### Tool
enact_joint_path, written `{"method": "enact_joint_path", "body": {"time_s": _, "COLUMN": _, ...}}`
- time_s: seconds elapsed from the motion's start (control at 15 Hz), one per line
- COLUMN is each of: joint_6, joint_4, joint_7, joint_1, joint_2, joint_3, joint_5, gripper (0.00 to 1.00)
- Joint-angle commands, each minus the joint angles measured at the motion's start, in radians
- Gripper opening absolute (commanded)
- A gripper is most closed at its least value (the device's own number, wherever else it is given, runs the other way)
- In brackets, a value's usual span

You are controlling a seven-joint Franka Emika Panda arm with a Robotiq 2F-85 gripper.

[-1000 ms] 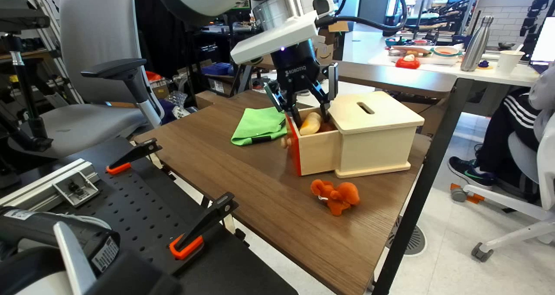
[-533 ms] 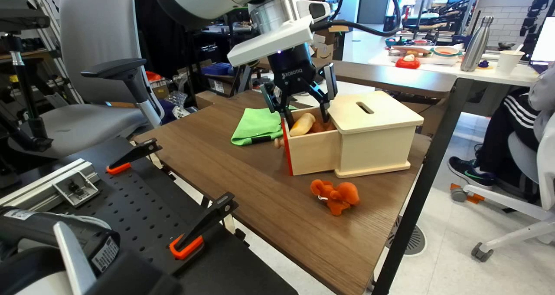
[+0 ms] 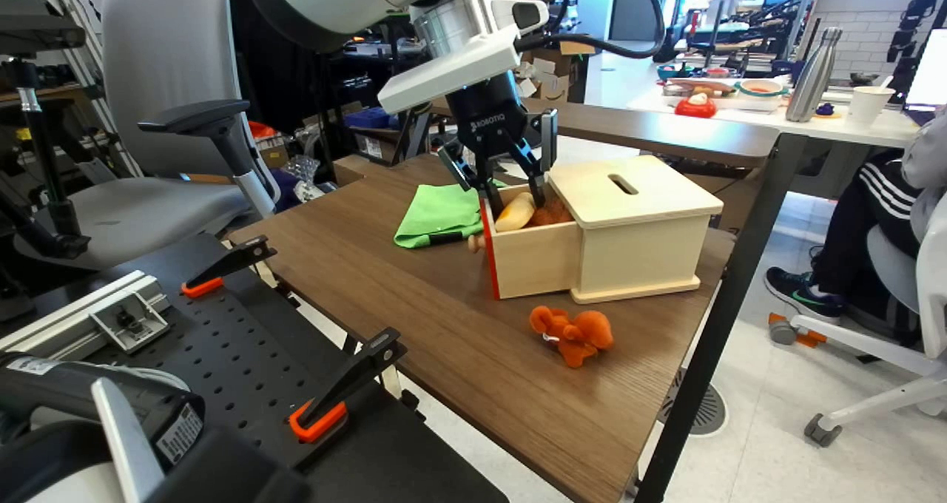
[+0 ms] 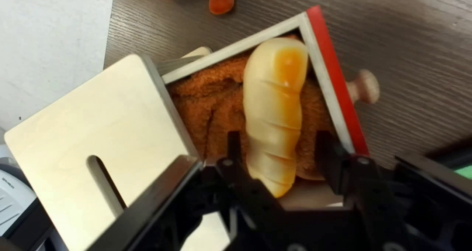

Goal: Put the yellow object inside the chest drawer.

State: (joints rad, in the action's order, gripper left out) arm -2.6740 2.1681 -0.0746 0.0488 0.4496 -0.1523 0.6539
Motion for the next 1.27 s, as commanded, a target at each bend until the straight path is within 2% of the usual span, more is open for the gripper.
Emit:
{"method": "enact_joint_path", "body": {"time_s": 0.0, "joint_6": -0.06, "joint_4": 0.074, "joint_7": -0.055, "joint_1": 0.034, "joint_2": -0.061, "joint_3": -0.023, "joint_5": 0.051, "gripper": 0.81}}
{"method": "enact_joint_path", "body": {"time_s": 0.2, "joint_6": -0.091, "joint_4": 0.107, "joint_7": -0.086, "joint_1": 0.039, "joint_2": -0.088, "joint_3": -0.028, "joint_5": 0.082, "gripper": 0.99}}
{"method": "enact_joint_path", "body": {"time_s": 0.27, "joint_6": -0.1, "joint_4": 0.123, "joint_7": -0.099, "joint_1": 0.043, "joint_2": -0.102, "joint_3": -0.028, "joint_5": 0.089, "gripper": 1.0}}
{"method": "enact_joint_path", "body": {"time_s": 0.6, "joint_6": -0.151, "joint_4": 0.205, "joint_7": -0.171, "joint_1": 0.056, "joint_2": -0.18, "joint_3": -0.031, "joint_5": 0.153, "gripper": 1.0}}
{"method": "enact_joint_path", "body": {"time_s": 1.0, "joint_6": -0.161, "joint_4": 0.235, "joint_7": -0.221, "joint_1": 0.048, "joint_2": -0.199, "joint_3": -0.032, "joint_5": 0.224, "gripper": 1.0}}
{"method": "enact_joint_path", "body": {"time_s": 1.07, "joint_6": -0.13, "joint_4": 0.211, "joint_7": -0.193, "joint_1": 0.039, "joint_2": -0.18, "joint_3": -0.009, "joint_5": 0.174, "gripper": 1.0}}
{"method": "enact_joint_path", "body": {"time_s": 1.2, "joint_6": -0.134, "joint_4": 0.216, "joint_7": -0.2, "joint_1": 0.039, "joint_2": -0.181, "joint_3": -0.013, "joint_5": 0.192, "gripper": 1.0}}
